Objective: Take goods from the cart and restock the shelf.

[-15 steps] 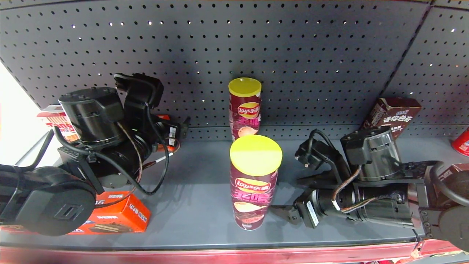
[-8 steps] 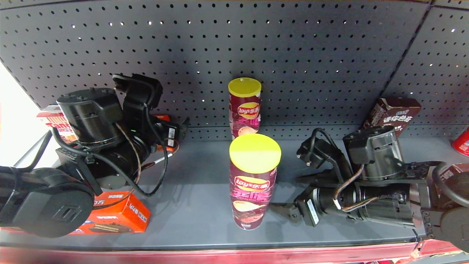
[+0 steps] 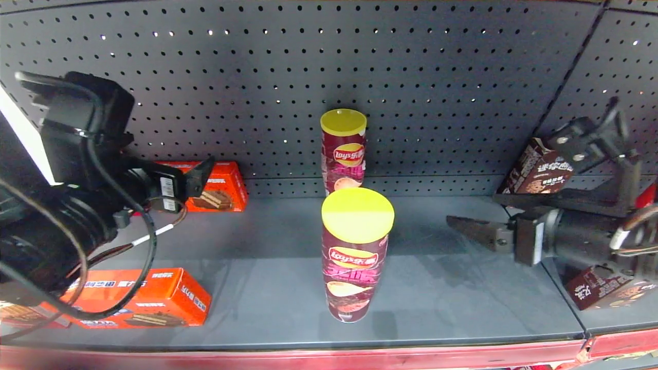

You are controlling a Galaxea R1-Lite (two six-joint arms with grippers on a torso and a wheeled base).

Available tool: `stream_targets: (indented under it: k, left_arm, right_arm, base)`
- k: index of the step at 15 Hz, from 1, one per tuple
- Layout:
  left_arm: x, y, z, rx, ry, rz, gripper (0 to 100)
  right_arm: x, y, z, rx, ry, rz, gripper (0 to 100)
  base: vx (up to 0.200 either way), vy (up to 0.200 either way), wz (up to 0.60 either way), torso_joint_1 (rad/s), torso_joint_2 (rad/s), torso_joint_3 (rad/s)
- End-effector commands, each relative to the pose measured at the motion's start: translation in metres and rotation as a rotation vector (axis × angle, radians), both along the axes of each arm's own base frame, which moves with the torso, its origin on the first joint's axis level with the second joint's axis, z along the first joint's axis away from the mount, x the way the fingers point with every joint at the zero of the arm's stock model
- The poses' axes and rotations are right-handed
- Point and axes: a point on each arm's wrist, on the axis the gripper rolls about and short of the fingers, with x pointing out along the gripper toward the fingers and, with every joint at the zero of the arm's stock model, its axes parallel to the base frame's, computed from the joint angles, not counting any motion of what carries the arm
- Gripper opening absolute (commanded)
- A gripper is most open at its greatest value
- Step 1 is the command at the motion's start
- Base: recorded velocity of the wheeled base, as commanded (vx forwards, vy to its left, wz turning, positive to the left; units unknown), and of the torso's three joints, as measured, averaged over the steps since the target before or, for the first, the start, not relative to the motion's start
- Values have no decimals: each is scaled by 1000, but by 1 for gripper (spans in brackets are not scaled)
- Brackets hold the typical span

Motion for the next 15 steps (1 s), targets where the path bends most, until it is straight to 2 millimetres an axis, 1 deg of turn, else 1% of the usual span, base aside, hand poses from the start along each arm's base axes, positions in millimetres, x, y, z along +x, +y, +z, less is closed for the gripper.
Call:
stream_targets:
  k: [1,2,3,4,5,6,7,8,9,10,11,13,15]
  left_arm:
    - [-44,18,15,-11,-84,-1,100]
    - [-55,22,14,6,-94,2,100]
    - [-60,24,12,16,-96,3,100]
    - [-74,31,6,19,-105,4,100]
    - [-80,33,2,17,-104,2,100]
    - [-83,34,0,15,-104,0,100]
    - [-98,39,-4,5,-124,-15,100]
    - [-109,42,-9,-1,-131,-28,100]
    - [-120,47,-17,-5,-134,-30,100]
    - [-128,50,-23,-9,-139,-36,100]
    - [-138,54,-32,-13,-141,-49,100]
    - [-153,60,-50,-14,-139,-63,100]
    - [-160,63,-59,-16,-141,-66,100]
  right_arm:
    - [-47,-40,15,69,-117,-76,100]
    - [-61,-48,14,78,-144,-101,100]
    - [-66,-52,12,82,-152,-109,100]
    - [-86,-63,8,99,-187,-130,100]
    - [-96,-70,6,111,-206,-152,100]
    - [-100,-73,3,115,-212,-166,100]
    - [-114,-83,-4,126,-237,-209,100]
    - [-126,-92,-10,136,-261,-239,100]
    - [-139,-99,-18,144,-291,-257,100]
    - [-147,-103,-25,139,-310,-266,100]
    - [-158,-108,-37,120,-339,-271,100]
    - [-173,-114,-66,96,-361,-257,100]
    - [-182,-118,-85,101,-374,-258,100]
  base:
    - [0,0,0,0,0,0]
    - [0,0,0,0,0,0]
    - [0,0,0,0,0,0]
    - [0,0,0,0,0,0]
    - [0,0,0,0,0,0]
    - [0,0,0,0,0,0]
    - [0,0,0,0,0,0]
    - [0,0,0,0,0,0]
    - [0,0,0,0,0,0]
    - [0,0,0,0,0,0]
    - [0,0,0,0,0,0]
    - [0,0,0,0,0,0]
    - [0,0,0,0,0,0]
